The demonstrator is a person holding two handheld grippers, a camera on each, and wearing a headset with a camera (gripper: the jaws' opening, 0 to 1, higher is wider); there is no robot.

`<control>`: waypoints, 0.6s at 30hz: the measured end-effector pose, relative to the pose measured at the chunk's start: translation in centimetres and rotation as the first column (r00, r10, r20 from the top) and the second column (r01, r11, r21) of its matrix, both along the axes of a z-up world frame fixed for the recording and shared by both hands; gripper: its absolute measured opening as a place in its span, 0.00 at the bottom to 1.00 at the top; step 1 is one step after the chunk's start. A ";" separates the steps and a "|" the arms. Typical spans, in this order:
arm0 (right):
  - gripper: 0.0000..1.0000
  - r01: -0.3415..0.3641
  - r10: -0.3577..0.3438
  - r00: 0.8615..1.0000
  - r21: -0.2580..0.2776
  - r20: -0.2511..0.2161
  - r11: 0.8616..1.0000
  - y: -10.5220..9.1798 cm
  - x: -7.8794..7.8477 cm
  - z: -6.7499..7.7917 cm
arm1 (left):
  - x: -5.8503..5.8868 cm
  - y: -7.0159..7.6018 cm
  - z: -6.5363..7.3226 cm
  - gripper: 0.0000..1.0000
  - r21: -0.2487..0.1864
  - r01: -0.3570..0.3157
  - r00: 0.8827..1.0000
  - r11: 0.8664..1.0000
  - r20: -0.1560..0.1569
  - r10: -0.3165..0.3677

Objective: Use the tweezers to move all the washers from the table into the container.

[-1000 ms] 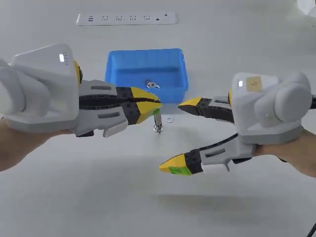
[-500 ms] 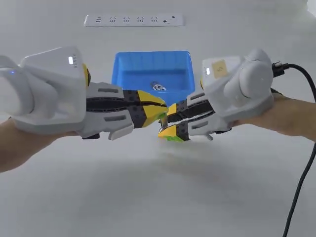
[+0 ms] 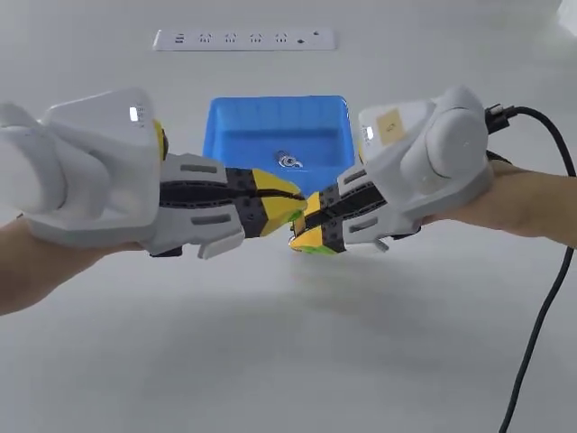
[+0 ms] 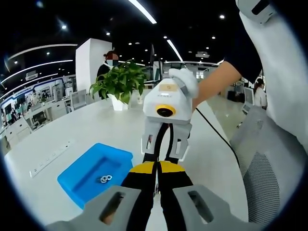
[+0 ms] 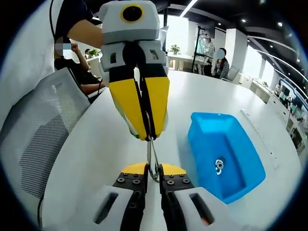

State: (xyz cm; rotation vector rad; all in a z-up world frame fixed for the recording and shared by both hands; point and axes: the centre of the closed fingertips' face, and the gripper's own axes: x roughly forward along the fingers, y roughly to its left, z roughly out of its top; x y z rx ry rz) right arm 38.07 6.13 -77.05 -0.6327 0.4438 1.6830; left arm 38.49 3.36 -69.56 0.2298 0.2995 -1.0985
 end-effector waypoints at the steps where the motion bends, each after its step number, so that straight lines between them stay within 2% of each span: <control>1: 0.10 0.002 -0.002 1.000 0.001 -0.001 1.000 0.0 0.0 0.0 | 0.0 0.0 0.0 0.05 -0.010 -0.007 1.000 1.000 -0.019 0.007; 3: 0.10 0.006 -0.006 1.000 0.002 0.006 1.000 0.0 0.0 0.0 | 0.2 0.1 -0.2 0.05 0.005 -0.017 1.000 1.000 -0.014 0.018; 6: 0.10 0.015 -0.015 1.000 0.008 0.005 1.000 0.1 0.1 0.0 | 0.1 0.3 -0.8 0.07 0.037 -0.027 0.999 0.999 -0.033 0.028; 8: 0.10 0.018 -0.018 1.000 0.011 -0.001 1.000 0.2 0.1 0.0 | -0.1 0.4 -0.9 0.09 0.026 -0.034 0.997 0.999 -0.066 0.035; 18: 0.10 0.058 -0.057 0.998 0.032 -0.018 0.998 0.0 0.4 0.3 | 0.1 1.0 -0.7 0.19 0.038 -0.048 0.996 0.998 -0.078 0.051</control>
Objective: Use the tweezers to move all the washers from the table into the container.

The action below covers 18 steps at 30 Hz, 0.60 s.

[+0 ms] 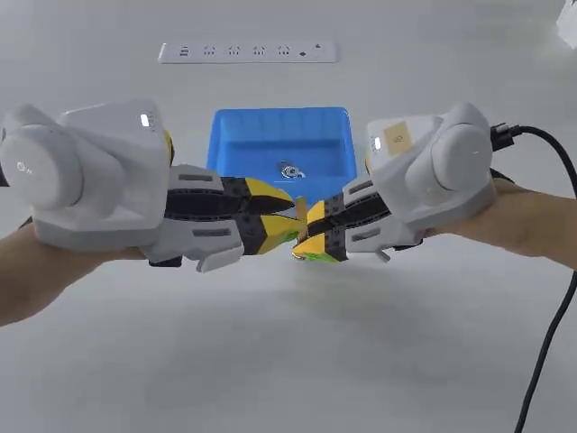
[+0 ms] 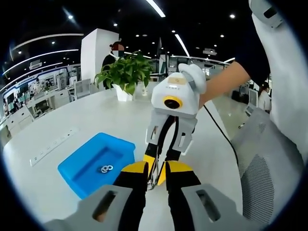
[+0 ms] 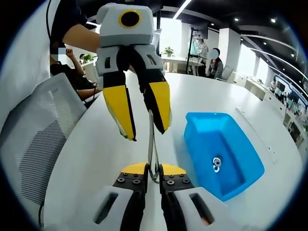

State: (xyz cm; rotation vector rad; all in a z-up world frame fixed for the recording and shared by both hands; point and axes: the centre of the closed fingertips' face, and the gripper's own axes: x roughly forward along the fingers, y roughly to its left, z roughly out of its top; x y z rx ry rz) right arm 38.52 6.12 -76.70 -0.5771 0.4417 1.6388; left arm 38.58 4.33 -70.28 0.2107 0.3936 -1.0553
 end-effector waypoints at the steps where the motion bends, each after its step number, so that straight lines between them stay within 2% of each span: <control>1: 0.10 0.008 -0.008 1.000 0.007 -0.001 1.000 0.0 0.1 0.3 | 0.0 0.1 0.0 0.21 0.001 -0.006 1.000 1.000 -0.005 0.006; 6: 0.10 0.083 -0.083 0.997 0.024 -0.005 0.996 -0.1 1.1 1.9 | -0.2 1.4 0.0 0.26 0.037 -0.062 0.998 0.997 0.001 0.062; 8: 0.10 0.090 -0.090 0.996 0.035 0.002 0.995 -0.2 1.3 2.6 | -0.4 2.1 0.0 0.27 0.042 -0.082 0.997 0.996 0.007 0.082; 14: 0.10 0.120 -0.120 0.993 0.063 -0.004 0.991 -0.3 1.5 4.3 | -1.4 3.8 0.2 0.32 0.019 -0.152 0.988 0.988 -0.024 0.152; 18: 0.10 0.128 -0.128 0.992 0.081 0.001 0.988 -0.3 1.3 5.6 | -2.0 4.2 0.5 0.44 -0.021 -0.188 0.981 0.982 -0.043 0.187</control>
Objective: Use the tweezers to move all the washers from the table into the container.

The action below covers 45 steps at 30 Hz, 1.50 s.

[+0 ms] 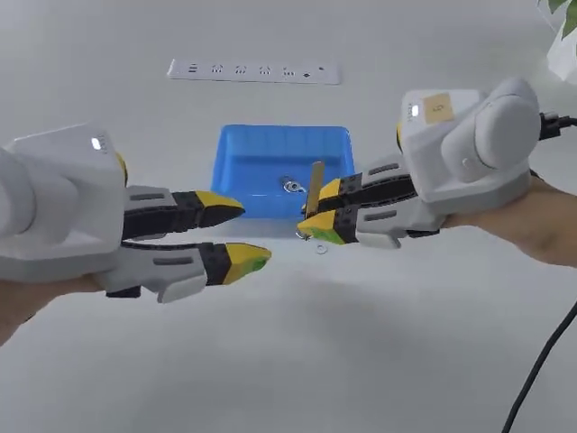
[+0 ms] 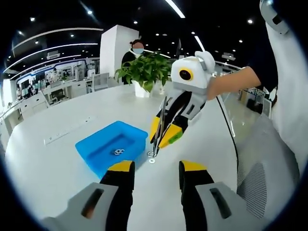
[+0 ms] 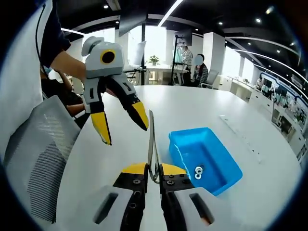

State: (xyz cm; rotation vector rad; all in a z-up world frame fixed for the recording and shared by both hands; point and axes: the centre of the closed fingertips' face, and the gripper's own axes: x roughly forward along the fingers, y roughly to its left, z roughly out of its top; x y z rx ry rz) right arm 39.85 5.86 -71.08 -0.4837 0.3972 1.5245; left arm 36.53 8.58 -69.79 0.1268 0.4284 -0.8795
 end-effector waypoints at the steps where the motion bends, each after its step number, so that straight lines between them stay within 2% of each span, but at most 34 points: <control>1: 0.10 0.000 0.000 1.000 0.002 0.004 1.000 0.0 0.0 0.2 | -0.3 0.1 0.0 0.47 -0.007 -0.007 1.000 1.000 -0.005 0.007; 4: 0.10 -0.002 0.001 1.000 0.004 0.023 1.000 0.1 0.2 1.4 | -1.0 0.3 0.0 0.50 -0.013 -0.023 1.000 1.000 -0.007 0.023; 7: 0.10 0.001 -0.001 0.999 0.012 0.039 1.000 0.3 0.6 2.6 | -1.5 0.5 0.0 0.57 -0.046 -0.059 0.998 0.997 -0.014 0.059; 11: 0.10 0.008 -0.009 0.999 0.027 0.048 1.000 0.7 1.2 3.9 | -2.1 1.0 -0.3 0.65 -0.055 -0.099 0.995 0.994 -0.021 0.098; 19: 0.10 0.015 -0.017 0.997 0.035 0.078 0.999 1.5 2.7 5.1 | -3.7 1.8 -1.3 0.68 -0.057 -0.140 0.989 0.989 -0.054 0.137; 22: 0.10 0.021 -0.024 0.996 0.036 0.089 0.999 1.7 3.6 5.3 | -4.0 2.0 -1.5 0.72 -0.052 -0.146 0.988 0.988 -0.059 0.143; 24: 0.10 0.024 -0.028 0.995 0.039 0.092 0.999 1.8 4.8 5.4 | -4.0 2.1 -1.5 0.76 -0.057 -0.161 0.986 0.985 -0.063 0.157; 27: 0.10 0.033 -0.037 0.994 0.036 0.104 0.999 2.0 5.6 5.3 | -3.7 2.4 -1.3 0.82 -0.070 -0.187 0.981 0.980 -0.064 0.183; 31: 0.10 0.049 -0.052 0.993 0.039 0.107 0.998 2.2 6.8 5.1 | -3.6 2.4 -1.2 0.87 -0.063 -0.189 0.981 0.980 -0.064 0.185; 33: 0.10 0.056 -0.060 0.992 0.040 0.109 0.998 2.2 7.3 5.0 | -3.7 2.1 -1.4 0.91 -0.056 -0.178 0.982 0.982 -0.068 0.175; 36: 0.10 0.072 -0.075 0.990 0.029 0.116 0.997 2.2 8.5 4.2 | -3.7 2.2 -1.8 1.00 -0.023 -0.183 0.981 0.983 -0.066 0.181; 40: 0.10 0.089 -0.090 0.989 0.013 0.116 0.996 2.2 9.7 2.9 | -3.8 2.4 -1.9 0.99 -0.030 -0.184 0.981 0.983 -0.076 0.181; 45: 0.10 0.096 -0.094 0.989 -0.009 0.111 0.995 2.3 10.3 1.4 | -4.0 2.7 -2.4 0.99 -0.017 -0.186 0.978 0.982 -0.094 0.184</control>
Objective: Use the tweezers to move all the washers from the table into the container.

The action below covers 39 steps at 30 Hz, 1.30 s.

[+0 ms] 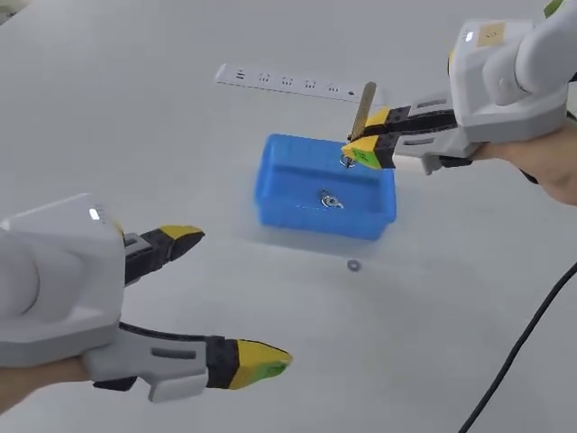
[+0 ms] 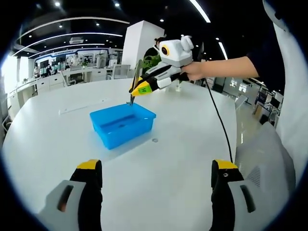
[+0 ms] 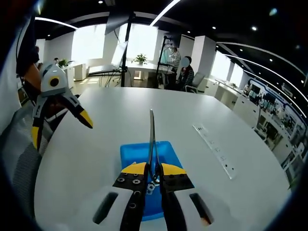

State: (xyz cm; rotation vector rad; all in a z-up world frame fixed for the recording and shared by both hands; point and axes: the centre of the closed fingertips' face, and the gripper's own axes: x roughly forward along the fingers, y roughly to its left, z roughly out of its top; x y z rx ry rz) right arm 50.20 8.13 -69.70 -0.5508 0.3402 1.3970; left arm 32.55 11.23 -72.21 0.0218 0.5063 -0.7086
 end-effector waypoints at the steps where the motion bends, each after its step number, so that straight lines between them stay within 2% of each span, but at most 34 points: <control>1: 0.10 0.000 0.000 1.000 0.000 -0.008 1.000 0.1 0.1 -0.3 | -0.1 0.0 -0.1 0.99 -0.001 0.002 1.000 1.000 -0.003 -0.002; 3: 0.10 -0.003 0.003 1.000 -0.009 -0.007 1.000 0.3 0.6 -1.1 | -0.2 0.0 -0.2 0.99 0.002 0.008 1.000 1.000 -0.009 -0.008; 5: 0.10 0.000 0.000 1.000 -0.017 -0.013 1.000 0.5 0.7 -1.7 | -0.4 0.1 -0.5 1.00 0.022 0.015 1.000 1.000 -0.020 -0.015; 9: 0.10 0.003 -0.004 1.000 -0.028 -0.029 1.000 1.0 1.0 -3.0 | -0.5 0.0 -0.7 1.00 0.033 0.022 1.000 0.999 -0.019 -0.021; 10: 0.10 0.005 -0.006 1.000 -0.030 -0.030 1.000 1.2 0.9 -3.3 | -0.7 -0.1 -0.7 1.00 0.030 0.025 0.999 0.999 -0.028 -0.024; 14: 0.10 0.005 -0.006 1.000 -0.042 -0.015 0.999 1.8 0.6 -4.2 | -0.7 -0.2 -0.9 1.00 0.044 0.031 0.999 0.999 -0.028 -0.030; 16: 0.10 0.007 -0.008 1.000 -0.058 -0.022 0.998 1.9 0.4 -4.9 | -0.5 -0.1 -0.8 1.00 0.051 0.021 1.000 0.998 -0.023 -0.020; 19: 0.10 0.018 -0.020 0.999 -0.071 -0.034 0.997 1.9 0.2 -5.9 | -0.3 0.1 -0.7 1.00 0.040 0.007 1.000 0.999 -0.023 -0.006; 23: 0.10 0.044 -0.047 0.998 -0.074 -0.045 0.996 1.7 0.2 -6.5 | -0.3 0.3 -0.6 1.00 0.031 0.013 1.000 0.999 -0.028 -0.012; 25: 0.10 0.061 -0.065 0.996 -0.051 -0.068 0.997 1.9 0.3 -6.3 | -0.3 0.4 -0.7 1.00 0.037 0.013 0.999 0.999 -0.030 -0.012; 31: 0.11 0.054 -0.058 0.996 -0.060 -0.061 0.997 1.8 0.2 -6.2 | -0.2 0.0 -0.9 1.00 0.040 0.022 0.999 0.999 -0.031 -0.020; 39: 0.11 0.076 -0.078 0.995 -0.036 -0.056 0.996 1.6 0.6 -5.4 | -0.2 -0.7 -0.7 1.00 0.025 0.038 0.999 0.999 -0.027 -0.037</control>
